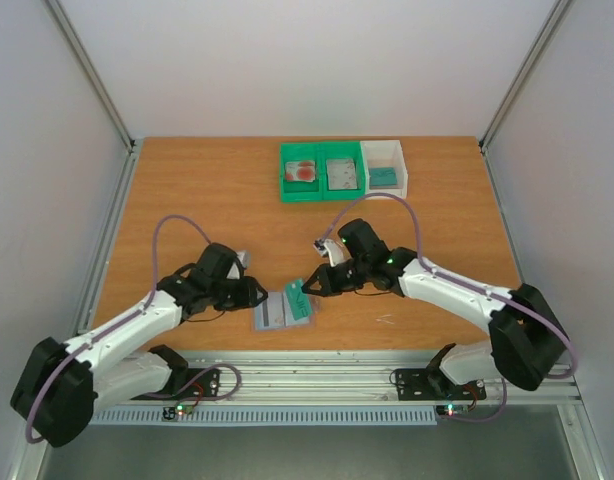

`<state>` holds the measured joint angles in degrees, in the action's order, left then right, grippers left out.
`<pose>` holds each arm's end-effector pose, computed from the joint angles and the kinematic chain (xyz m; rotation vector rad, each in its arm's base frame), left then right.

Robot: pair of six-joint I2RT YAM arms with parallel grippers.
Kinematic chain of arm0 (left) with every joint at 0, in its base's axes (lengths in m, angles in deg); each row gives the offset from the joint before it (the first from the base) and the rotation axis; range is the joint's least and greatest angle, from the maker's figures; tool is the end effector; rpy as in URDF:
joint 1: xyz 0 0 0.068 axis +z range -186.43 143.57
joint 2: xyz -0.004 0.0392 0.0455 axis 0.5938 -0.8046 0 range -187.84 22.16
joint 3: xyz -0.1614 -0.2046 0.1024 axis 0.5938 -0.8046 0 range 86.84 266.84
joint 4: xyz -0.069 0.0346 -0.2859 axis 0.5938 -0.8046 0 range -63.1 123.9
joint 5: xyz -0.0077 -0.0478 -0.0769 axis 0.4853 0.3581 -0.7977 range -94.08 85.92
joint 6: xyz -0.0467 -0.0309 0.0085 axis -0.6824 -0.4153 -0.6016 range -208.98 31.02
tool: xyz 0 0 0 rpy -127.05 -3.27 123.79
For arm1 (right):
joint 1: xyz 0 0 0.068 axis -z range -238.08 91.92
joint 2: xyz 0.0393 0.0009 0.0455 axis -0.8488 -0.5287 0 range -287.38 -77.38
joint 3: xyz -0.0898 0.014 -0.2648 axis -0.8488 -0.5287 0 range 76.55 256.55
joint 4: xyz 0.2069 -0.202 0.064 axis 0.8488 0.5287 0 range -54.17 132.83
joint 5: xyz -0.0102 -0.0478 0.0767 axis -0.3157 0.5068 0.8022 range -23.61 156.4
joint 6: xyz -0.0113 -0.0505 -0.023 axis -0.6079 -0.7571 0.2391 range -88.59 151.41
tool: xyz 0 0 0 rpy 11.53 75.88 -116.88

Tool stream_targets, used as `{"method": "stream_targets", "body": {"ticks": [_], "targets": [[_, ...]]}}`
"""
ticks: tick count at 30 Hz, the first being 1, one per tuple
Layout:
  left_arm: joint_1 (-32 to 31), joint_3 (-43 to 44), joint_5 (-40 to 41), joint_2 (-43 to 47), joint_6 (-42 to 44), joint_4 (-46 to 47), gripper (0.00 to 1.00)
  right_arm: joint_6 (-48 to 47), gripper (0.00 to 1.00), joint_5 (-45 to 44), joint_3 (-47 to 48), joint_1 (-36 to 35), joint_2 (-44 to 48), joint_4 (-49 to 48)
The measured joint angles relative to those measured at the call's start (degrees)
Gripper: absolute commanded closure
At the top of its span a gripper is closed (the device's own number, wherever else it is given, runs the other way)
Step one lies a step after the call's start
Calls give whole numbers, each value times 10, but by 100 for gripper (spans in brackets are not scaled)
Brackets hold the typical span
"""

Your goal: Take the credit cards out of the card holder

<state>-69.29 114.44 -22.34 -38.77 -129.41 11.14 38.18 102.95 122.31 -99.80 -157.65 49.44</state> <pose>0.1771 -0.1290 0.1535 -0.0466 2.7309 -0.8482 0.2165 0.2245 0.1920 -1.0495 2.2838 1.1428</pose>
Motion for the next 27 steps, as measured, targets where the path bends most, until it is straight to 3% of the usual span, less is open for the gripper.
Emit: {"method": "stream_targets", "body": {"ticks": [3, 6, 14, 23, 27], "targets": [[0, 42, -28, 29, 20, -34, 48, -42, 99, 22, 18, 0, 33, 55], [0, 66, -97, 64, 40, -40, 42, -71, 99, 58, 33, 0, 54, 96], [0, 107, -258, 110, 65, -52, 40, -100, 99, 159, 42, 0, 96, 139], [0, 121, -360, 115, 88, -56, 50, -108, 99, 244, 39, -5, 108, 119], [-1, 108, -396, 114, 68, -32, 64, -83, 99, 274, 18, -5, 110, 68]]}}
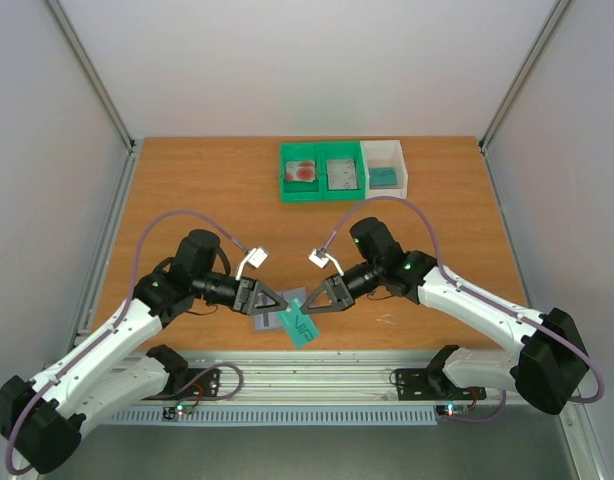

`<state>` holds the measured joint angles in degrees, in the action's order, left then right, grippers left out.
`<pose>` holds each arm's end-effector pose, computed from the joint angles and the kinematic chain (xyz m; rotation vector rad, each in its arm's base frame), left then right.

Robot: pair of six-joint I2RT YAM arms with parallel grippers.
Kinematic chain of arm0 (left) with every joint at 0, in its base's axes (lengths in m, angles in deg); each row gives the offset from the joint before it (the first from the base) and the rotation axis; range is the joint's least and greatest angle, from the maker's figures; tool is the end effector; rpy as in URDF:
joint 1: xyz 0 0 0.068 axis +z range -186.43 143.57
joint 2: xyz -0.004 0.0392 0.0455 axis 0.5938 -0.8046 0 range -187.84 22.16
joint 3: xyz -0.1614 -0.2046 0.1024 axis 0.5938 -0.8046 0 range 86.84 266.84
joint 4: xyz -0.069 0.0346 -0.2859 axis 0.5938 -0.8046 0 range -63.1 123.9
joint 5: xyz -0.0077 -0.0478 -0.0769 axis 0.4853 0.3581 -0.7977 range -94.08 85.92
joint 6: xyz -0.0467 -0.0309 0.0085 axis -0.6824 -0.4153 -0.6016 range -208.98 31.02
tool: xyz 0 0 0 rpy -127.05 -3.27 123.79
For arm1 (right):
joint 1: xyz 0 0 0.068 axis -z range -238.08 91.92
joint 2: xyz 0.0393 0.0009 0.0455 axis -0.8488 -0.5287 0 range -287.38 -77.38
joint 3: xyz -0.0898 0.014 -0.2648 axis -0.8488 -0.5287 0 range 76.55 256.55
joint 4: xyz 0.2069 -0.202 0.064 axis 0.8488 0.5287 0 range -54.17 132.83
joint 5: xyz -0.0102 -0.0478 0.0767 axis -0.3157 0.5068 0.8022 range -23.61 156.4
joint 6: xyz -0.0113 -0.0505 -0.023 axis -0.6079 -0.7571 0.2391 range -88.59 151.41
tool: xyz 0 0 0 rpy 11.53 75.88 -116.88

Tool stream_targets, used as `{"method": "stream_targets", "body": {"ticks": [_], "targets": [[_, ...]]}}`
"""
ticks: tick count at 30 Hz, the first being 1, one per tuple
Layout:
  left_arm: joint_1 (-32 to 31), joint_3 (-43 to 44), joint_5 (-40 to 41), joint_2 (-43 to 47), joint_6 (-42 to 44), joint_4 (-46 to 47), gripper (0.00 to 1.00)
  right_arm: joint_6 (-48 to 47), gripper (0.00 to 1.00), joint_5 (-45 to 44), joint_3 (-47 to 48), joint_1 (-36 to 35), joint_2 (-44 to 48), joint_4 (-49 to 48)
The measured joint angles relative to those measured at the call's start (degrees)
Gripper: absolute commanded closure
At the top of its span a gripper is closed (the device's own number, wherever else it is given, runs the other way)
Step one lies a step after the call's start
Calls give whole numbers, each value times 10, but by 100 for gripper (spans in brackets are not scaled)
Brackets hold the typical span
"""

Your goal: Take the credit cards out of the card holder

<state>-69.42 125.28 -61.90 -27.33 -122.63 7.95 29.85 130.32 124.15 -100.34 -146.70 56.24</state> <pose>0.1560 -0.1411 0.2675 0.6285 2.3349 -1.7144 0.1804 0.2119 0.2575 -1.4004 1.8320 1.6431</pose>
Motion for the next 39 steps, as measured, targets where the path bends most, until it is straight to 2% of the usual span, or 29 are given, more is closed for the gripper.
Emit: {"method": "stream_targets", "body": {"ticks": [1, 3, 4, 11, 15, 19, 21, 24, 27, 35, 39], "targets": [[-1, -3, -9, -1, -5, 5, 71, 8, 99, 7, -7, -1, 0, -13], [-2, -6, -23, -4, -16, 14, 93, 20, 99, 17, -15, -2, -1, -31], [-2, -7, -30, -7, -18, 16, 99, 27, 99, 21, -18, -2, -1, -40], [-2, -11, -43, -7, -34, 26, 99, 42, 94, 29, -21, -2, -5, -53], [-3, -17, -41, 3, -44, 38, 100, 47, 81, 10, -21, -2, -4, -51], [-4, -19, -25, 11, -54, 45, 100, 56, 66, -46, -21, -2, 17, -42], [-5, -21, -14, 13, -65, 57, 100, 64, 56, -85, -23, -2, 41, -41], [-5, -23, 10, 15, -82, 67, 99, 87, 49, -142, -45, -2, 93, -53], [-5, -23, 46, 19, -94, 70, 99, 128, 36, -189, -80, -2, 136, -79], [-5, -22, 136, 23, -162, 130, 100, 257, 34, -279, -136, -2, 194, -150], [-5, -23, 187, 35, -201, 168, 100, 322, 36, -306, -156, -2, 199, -228]]}}
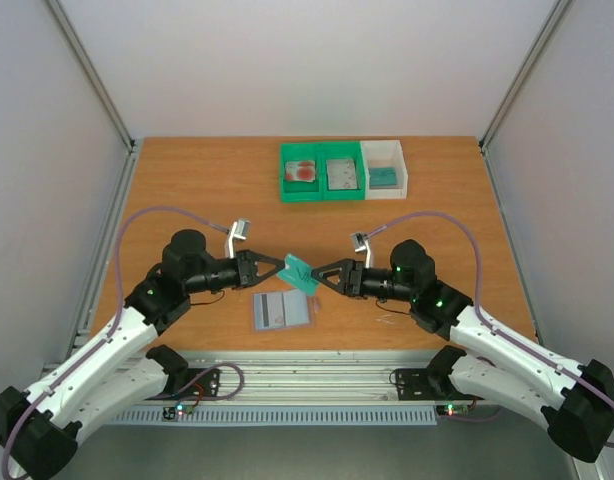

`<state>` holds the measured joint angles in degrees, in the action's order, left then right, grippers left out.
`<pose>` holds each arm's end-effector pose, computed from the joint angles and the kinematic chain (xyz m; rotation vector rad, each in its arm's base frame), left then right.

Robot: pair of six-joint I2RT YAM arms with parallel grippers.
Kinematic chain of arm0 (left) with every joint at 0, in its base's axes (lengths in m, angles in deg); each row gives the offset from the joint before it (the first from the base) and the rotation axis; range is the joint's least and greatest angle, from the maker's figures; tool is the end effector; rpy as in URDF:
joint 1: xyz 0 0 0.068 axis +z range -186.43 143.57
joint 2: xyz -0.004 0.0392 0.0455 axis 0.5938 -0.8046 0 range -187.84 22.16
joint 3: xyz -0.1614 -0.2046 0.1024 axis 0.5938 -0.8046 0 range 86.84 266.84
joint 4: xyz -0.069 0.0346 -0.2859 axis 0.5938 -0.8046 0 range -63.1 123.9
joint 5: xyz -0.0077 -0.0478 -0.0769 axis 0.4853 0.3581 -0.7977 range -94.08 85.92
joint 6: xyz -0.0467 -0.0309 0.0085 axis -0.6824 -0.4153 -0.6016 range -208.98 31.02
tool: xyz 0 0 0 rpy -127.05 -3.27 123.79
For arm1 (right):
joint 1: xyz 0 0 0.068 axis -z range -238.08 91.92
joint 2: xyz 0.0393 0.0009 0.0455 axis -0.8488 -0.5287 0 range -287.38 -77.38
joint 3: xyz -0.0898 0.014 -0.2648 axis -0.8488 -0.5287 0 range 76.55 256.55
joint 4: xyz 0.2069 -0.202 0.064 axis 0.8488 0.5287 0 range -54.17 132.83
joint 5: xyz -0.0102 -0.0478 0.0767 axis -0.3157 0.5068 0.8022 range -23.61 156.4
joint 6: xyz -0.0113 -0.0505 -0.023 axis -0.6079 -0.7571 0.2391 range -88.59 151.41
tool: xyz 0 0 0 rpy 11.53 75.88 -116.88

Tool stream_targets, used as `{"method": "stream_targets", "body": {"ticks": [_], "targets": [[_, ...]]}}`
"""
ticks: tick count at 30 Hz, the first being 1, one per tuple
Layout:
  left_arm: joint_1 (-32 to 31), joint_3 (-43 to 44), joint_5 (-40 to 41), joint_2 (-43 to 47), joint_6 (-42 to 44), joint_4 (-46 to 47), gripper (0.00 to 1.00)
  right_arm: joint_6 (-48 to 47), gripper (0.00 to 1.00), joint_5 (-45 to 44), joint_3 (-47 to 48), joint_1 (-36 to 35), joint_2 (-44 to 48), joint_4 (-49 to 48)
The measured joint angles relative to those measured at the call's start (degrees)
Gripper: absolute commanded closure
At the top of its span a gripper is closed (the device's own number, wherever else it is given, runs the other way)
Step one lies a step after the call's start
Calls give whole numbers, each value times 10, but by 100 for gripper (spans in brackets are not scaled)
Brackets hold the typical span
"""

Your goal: Take the credit cards out of the card holder

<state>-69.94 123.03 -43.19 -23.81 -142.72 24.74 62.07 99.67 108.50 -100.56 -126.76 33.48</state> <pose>0.1683 -0.1413 0.2859 0.1582 2.1960 -1.6002 0.1577 0.1737 0.2645 -0.6572 1.9292 1.3838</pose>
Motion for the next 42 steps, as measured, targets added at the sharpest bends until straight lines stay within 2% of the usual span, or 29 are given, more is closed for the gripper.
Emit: {"method": "stream_targets", "body": {"ticks": [9, 15, 25, 35, 41, 42], "targets": [[0, -27, 68, 3, -85, 111, 100, 99, 40, -46, -34, -20, -31, -120], [0, -48, 103, 18, -114, 131, 100, 124, 53, -66, -46, -36, -41, -176], [0, -64, 127, 41, -136, 143, 100, 131, 72, -97, -56, -57, -43, -210], [0, -75, 131, 52, -145, 147, 99, 146, 98, -114, -75, -59, -54, -250], [0, -82, 138, 56, -148, 147, 99, 150, 99, -115, -81, -60, -55, -281], [0, -82, 138, 56, -149, 147, 95, 149, 99, -115, -81, -60, -55, -282]]}}
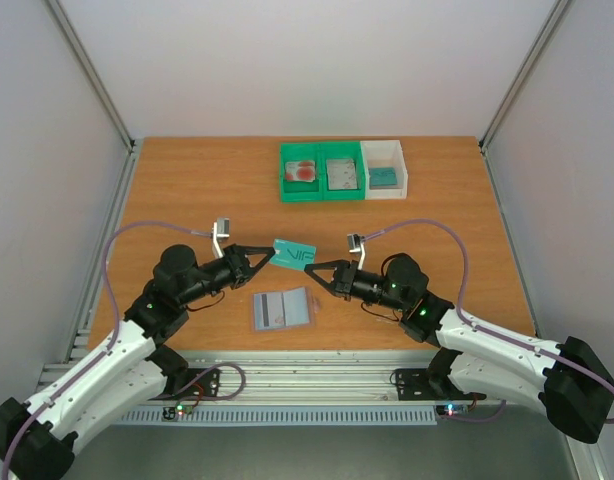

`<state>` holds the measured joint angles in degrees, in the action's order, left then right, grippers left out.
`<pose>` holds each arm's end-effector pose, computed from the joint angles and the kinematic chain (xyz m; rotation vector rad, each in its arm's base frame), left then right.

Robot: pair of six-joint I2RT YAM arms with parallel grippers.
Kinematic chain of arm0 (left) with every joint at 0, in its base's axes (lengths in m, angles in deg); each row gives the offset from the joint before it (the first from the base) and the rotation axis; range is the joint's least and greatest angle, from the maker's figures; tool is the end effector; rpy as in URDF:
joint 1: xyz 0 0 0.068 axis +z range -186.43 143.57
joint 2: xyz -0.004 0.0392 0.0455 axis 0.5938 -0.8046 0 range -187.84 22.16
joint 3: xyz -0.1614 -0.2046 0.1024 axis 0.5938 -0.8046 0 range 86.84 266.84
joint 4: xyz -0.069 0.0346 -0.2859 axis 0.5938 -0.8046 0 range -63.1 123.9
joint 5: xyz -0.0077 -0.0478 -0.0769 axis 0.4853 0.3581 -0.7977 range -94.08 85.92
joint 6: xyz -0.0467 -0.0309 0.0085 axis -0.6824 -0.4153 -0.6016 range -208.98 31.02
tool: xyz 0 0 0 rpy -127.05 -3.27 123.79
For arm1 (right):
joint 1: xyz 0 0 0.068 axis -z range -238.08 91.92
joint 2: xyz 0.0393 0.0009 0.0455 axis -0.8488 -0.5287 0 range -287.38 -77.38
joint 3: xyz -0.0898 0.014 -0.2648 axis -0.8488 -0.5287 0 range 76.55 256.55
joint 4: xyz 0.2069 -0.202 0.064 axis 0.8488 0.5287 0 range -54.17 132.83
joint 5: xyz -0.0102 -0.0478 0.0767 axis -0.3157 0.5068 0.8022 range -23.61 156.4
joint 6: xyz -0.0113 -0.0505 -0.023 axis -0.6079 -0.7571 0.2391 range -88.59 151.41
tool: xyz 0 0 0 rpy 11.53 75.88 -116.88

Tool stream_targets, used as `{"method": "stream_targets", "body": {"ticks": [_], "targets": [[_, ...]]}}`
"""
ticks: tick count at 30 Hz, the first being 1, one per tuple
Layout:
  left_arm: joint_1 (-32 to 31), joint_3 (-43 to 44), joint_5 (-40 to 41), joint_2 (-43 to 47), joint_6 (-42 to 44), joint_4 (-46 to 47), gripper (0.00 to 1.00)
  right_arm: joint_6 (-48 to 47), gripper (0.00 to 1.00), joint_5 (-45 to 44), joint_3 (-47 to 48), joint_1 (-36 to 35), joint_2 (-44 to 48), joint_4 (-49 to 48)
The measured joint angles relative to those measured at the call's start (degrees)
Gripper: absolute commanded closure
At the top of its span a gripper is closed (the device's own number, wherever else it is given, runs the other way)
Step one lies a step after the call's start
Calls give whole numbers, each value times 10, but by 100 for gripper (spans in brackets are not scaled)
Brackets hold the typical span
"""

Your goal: Take the credit cards out of the card holder

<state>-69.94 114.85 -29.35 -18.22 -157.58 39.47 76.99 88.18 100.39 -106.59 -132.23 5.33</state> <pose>0.1661 -0.1301 0.2746 -0.2184 1.9830 -1.6268 0.1527 0.1947 0.2407 -0.3866 1.7777 1.5307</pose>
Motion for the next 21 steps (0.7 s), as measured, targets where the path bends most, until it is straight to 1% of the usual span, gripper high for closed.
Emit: {"method": "stream_targets", "body": {"ticks": [2, 6, 8, 10, 11, 12, 13, 21], "targets": [[0, 0, 0, 2, 0, 0, 82, 0, 99, 0, -1, 0, 0, 0], [0, 0, 1, 10, 6, -11, 44, -6, 99, 0, -1, 0, 1, 3], [0, 1, 4, 19, 15, -30, 29, -14, 99, 0, 0, 0, 3, 12], [0, 2, 13, 31, 24, -56, 20, -30, 99, 1, 4, 0, 10, 42], [0, 3, 16, 37, 31, -71, 13, -41, 99, 1, 9, 0, 15, 61], [0, 3, 21, 41, 38, -85, 4, -51, 99, -1, 15, 0, 19, 82], [0, 4, 25, 46, 45, -99, 1, -66, 99, -5, 27, 0, 23, 110], [0, 46, 45, 64, 118, -232, 1, -195, 99, -49, 162, 13, 28, 315]]}}
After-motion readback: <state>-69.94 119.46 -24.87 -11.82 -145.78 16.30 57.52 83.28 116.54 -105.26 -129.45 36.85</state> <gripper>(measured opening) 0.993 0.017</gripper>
